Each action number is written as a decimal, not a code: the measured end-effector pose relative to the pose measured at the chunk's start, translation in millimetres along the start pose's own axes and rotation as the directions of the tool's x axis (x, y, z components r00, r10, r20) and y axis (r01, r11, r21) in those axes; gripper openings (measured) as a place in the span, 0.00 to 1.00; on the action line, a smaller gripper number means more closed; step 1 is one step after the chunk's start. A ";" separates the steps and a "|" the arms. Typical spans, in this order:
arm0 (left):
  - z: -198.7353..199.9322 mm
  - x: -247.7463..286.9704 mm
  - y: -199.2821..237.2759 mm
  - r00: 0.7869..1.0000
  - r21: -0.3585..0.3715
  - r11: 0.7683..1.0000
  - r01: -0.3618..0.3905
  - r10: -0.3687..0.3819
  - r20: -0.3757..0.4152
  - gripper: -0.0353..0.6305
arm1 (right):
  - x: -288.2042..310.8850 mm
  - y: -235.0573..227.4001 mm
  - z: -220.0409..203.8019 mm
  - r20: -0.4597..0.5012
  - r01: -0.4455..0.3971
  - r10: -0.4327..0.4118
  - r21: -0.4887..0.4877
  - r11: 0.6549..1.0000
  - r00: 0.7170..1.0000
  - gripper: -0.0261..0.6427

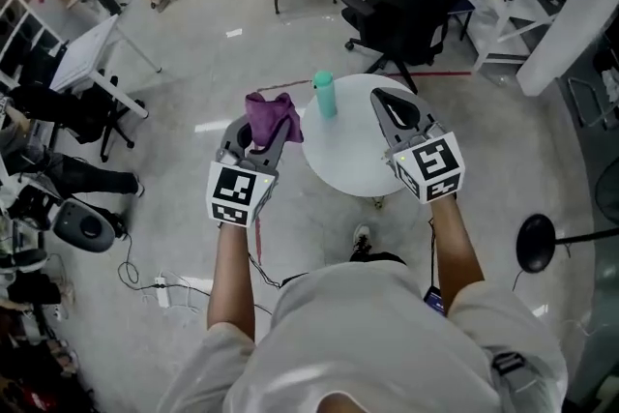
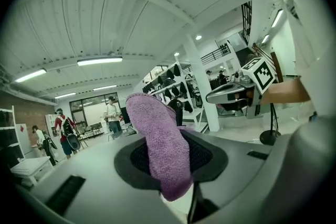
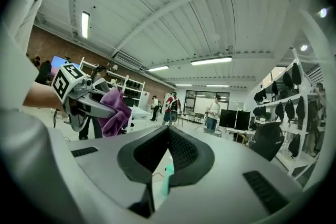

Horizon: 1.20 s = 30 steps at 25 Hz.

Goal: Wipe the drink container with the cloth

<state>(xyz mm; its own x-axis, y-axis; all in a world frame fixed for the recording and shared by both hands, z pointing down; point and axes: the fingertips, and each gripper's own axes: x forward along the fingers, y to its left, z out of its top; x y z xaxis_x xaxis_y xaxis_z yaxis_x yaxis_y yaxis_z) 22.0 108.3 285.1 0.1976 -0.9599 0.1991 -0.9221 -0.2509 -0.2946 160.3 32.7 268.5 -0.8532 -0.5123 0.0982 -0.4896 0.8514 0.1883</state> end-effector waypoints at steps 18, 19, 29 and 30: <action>-52.2 119.2 68.6 0.997 -0.073 0.996 0.044 -0.049 -0.059 0.24 | 141.1 -46.2 -94.6 -0.195 -0.141 0.145 0.032 0.989 0.970 0.23; -60.0 125.5 74.8 0.996 -0.080 0.995 0.059 -0.063 -0.060 0.24 | 152.2 -44.1 -102.3 -0.211 -0.150 0.153 0.032 0.988 0.965 0.25; -139.2 201.4 127.9 0.970 -0.155 0.968 0.197 -0.216 -0.113 0.24 | 253.0 -20.5 -199.6 -0.473 -0.367 0.323 -0.001 0.930 0.820 0.51; -148.0 208.7 129.3 0.965 -0.161 0.964 0.213 -0.234 -0.122 0.24 | 259.4 -17.1 -212.5 -0.512 -0.412 0.344 -0.021 0.911 0.787 0.53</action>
<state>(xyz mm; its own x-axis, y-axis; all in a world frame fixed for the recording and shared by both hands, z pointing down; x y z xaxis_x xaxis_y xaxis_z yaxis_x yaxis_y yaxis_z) -105.2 -105.9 426.9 0.3653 -0.8520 0.3750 -0.9002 -0.4259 -0.0907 -14.3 -138.6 498.4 -0.7477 -0.1683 0.6424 -0.0912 0.9842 0.1518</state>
